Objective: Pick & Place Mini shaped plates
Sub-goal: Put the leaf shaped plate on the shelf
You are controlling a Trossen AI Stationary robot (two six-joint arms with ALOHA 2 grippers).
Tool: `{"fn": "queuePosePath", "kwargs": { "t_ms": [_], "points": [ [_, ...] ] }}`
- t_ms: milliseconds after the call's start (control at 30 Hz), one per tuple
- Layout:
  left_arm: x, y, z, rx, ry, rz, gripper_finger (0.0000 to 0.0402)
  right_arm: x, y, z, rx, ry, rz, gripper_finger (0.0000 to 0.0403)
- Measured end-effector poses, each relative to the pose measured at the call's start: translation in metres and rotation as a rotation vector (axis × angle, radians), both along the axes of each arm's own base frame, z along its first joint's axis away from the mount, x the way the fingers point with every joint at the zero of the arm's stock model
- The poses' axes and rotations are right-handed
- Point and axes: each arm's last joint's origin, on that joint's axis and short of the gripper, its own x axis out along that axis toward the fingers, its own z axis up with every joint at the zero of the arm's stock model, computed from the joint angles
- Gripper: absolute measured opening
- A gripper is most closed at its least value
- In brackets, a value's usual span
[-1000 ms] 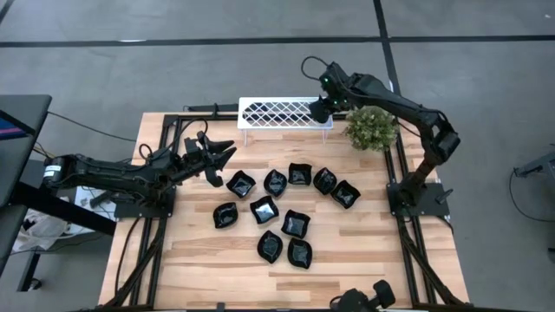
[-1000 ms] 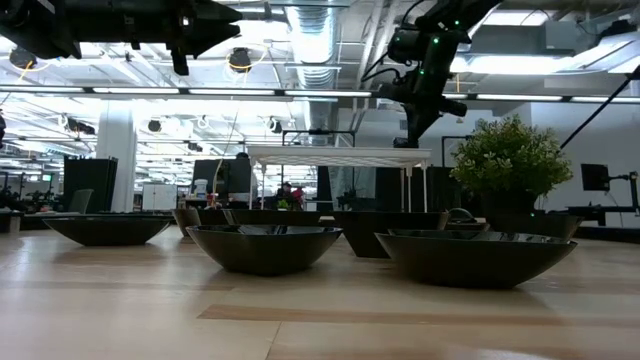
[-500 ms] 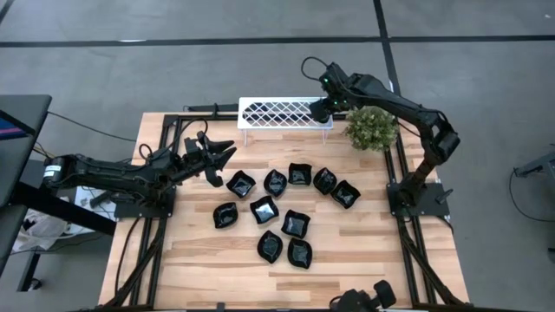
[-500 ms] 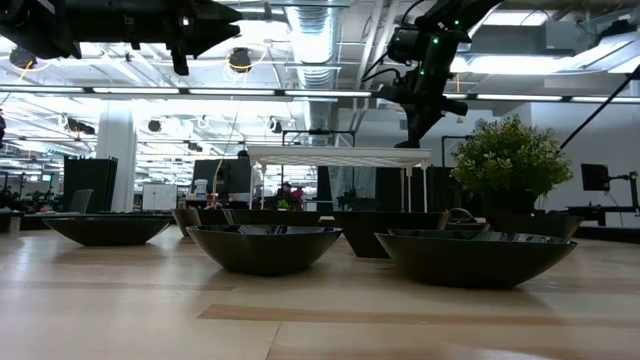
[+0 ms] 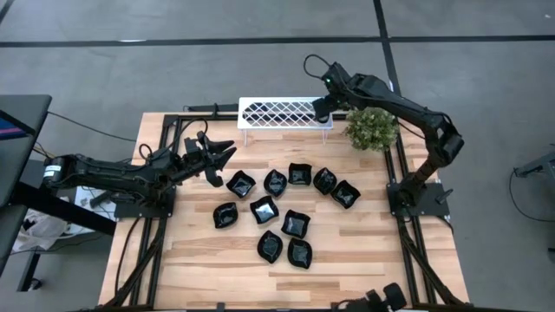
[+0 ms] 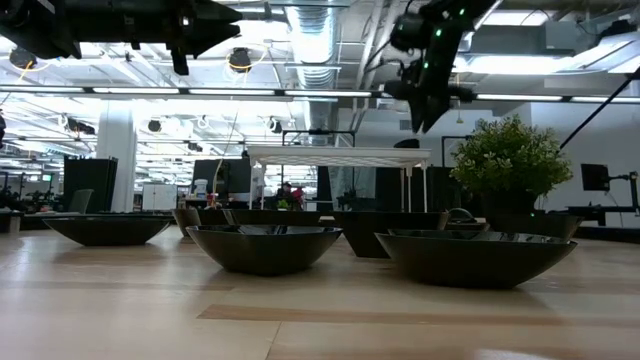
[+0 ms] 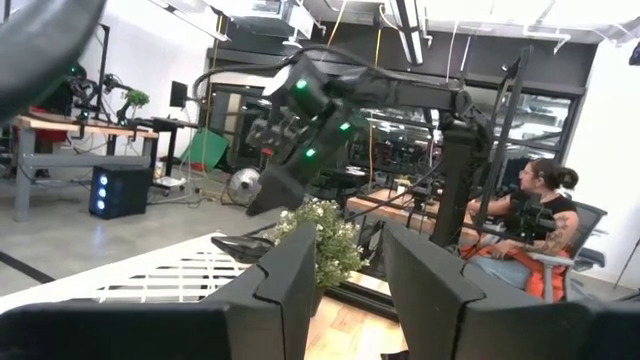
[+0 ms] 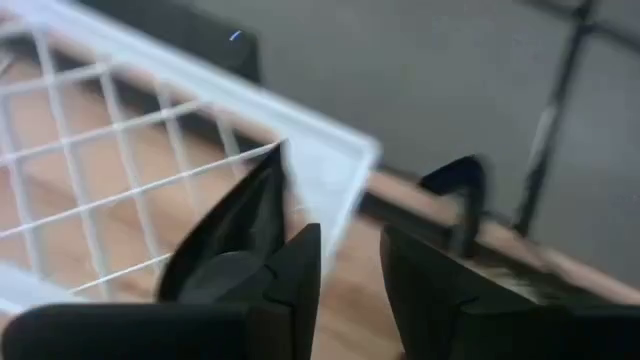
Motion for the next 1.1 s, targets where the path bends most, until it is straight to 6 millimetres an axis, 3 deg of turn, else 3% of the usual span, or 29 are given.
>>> {"fn": "queuePosePath", "kwargs": {
  "t_ms": [167, 300, 467, 567, 767, 900, 1100],
  "points": [
    [0.0, 0.0, 0.0, 0.05, 0.02, 0.007, 0.0122, -0.006, 0.027, 0.026, -0.074, -0.029, 0.09, 0.0102],
    [0.0, 0.0, -0.002, 0.063, 0.051, 0.006, 0.0122, -0.012, 0.061, 0.047, -0.14, -0.08, 0.185, 0.0102],
    [0.004, -0.007, -0.005, 0.124, 0.169, -0.007, 0.0122, -0.023, 0.112, 0.043, -0.239, -0.118, 0.284, 0.0102],
    [0.01, -0.015, 0.003, 0.129, 0.229, -0.024, 0.0122, -0.032, 0.145, 0.026, -0.266, -0.186, 0.377, 0.0102],
    [0.014, -0.037, 0.014, 0.144, 0.283, -0.056, 0.0122, -0.042, 0.205, -0.026, -0.256, -0.384, 0.588, 0.0102],
    [0.014, -0.053, 0.021, 0.152, 0.261, -0.13, 0.0122, -0.046, 0.235, -0.062, -0.214, -0.463, 0.691, 0.0102],
    [0.018, -0.095, 0.038, 0.227, 0.228, -0.309, 0.0122, -0.043, 0.271, -0.101, -0.176, -0.555, 0.833, 0.0102]
  ]
}}
